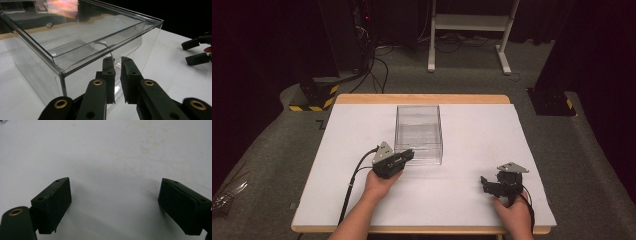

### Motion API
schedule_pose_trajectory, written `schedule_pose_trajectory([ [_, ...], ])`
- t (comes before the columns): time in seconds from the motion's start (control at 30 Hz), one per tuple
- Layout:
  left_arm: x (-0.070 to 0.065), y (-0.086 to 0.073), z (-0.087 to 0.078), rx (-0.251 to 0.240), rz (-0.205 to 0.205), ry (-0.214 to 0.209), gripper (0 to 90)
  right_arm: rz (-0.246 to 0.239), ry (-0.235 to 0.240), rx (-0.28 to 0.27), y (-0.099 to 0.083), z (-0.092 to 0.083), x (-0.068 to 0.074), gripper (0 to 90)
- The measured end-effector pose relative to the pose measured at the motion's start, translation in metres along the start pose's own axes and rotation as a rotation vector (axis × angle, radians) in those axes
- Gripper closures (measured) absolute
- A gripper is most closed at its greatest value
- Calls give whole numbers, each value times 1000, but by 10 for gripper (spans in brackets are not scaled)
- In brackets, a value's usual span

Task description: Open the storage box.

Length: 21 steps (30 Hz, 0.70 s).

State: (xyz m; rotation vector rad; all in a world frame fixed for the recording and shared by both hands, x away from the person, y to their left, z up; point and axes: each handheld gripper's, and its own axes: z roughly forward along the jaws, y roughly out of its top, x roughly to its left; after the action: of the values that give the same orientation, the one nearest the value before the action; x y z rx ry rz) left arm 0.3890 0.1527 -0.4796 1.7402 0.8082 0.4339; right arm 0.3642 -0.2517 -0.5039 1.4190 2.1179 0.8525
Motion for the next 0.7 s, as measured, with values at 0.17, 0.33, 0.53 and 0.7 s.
schedule_pose_trajectory([
  [0.17,0,0,1,-9,-6,3,803,0,0,0,0,0,0,117],
  [0.33,0,3,0,-55,-31,7,751,0,0,0,0,0,0,117],
  [0.53,2,1,2,-54,-46,-17,774,0,0,0,0,0,0,117],
  [0.7,7,-2,-1,-53,-58,-44,825,0,0,0,0,0,0,117],
])
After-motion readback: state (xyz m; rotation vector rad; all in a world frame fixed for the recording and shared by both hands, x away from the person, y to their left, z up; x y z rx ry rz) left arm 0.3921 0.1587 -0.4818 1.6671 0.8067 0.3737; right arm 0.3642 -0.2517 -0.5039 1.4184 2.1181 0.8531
